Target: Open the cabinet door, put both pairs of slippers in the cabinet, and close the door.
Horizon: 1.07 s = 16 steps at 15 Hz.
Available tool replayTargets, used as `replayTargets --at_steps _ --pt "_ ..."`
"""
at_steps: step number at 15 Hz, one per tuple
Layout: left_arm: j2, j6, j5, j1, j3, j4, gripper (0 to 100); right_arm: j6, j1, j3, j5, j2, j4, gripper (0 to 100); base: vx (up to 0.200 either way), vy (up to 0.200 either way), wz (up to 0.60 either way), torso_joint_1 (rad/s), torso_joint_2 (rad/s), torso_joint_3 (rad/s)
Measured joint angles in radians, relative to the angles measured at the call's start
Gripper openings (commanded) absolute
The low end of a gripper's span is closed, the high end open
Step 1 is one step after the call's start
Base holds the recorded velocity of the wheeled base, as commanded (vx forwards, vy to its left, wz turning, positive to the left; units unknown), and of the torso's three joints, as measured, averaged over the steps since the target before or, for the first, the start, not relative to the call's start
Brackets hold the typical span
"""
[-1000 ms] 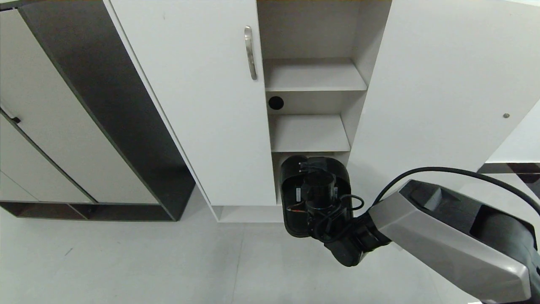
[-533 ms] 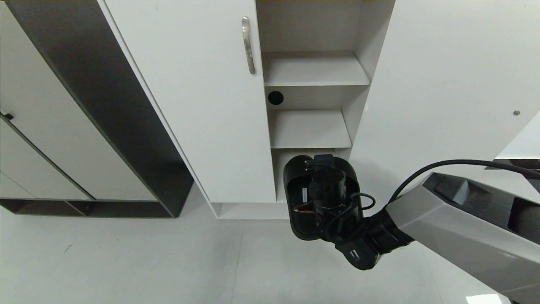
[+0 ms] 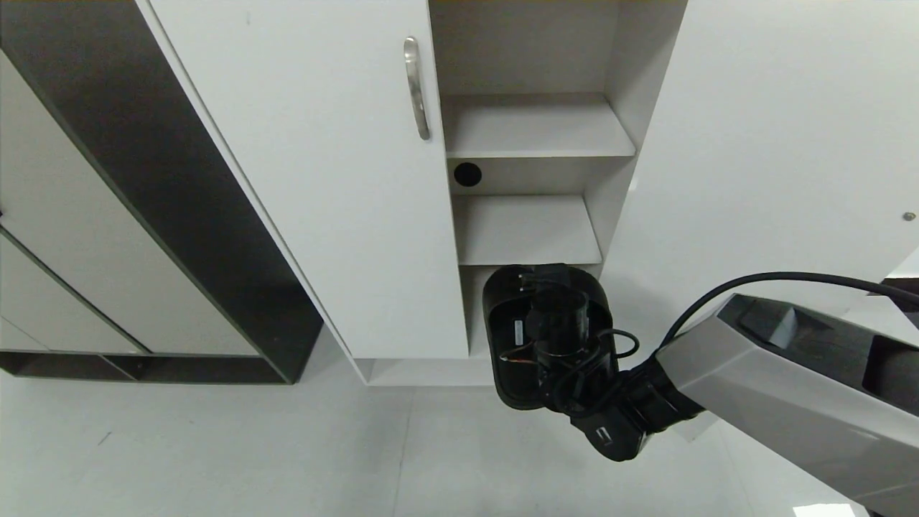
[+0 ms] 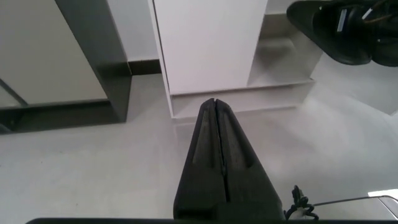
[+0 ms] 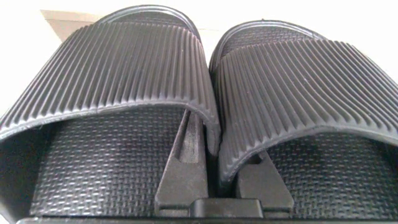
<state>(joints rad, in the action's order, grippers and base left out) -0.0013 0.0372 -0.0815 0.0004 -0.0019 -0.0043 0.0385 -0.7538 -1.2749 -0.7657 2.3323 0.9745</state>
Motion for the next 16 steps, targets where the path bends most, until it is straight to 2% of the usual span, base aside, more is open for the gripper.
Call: replayTargets --at_steps 10,16 --pt "0.000 0.000 0.000 0.000 0.001 0.000 0 0.001 0.000 0.006 0.000 0.003 0.025 0 0.200 0.000 0.00 0.003 0.00 0.000" --pt "0.000 -0.006 0.000 0.001 0.000 0.000 0 0.009 0.004 -0.002 0.007 0.032 0.046 0 0.000 0.000 0.00 0.000 0.00 0.000"
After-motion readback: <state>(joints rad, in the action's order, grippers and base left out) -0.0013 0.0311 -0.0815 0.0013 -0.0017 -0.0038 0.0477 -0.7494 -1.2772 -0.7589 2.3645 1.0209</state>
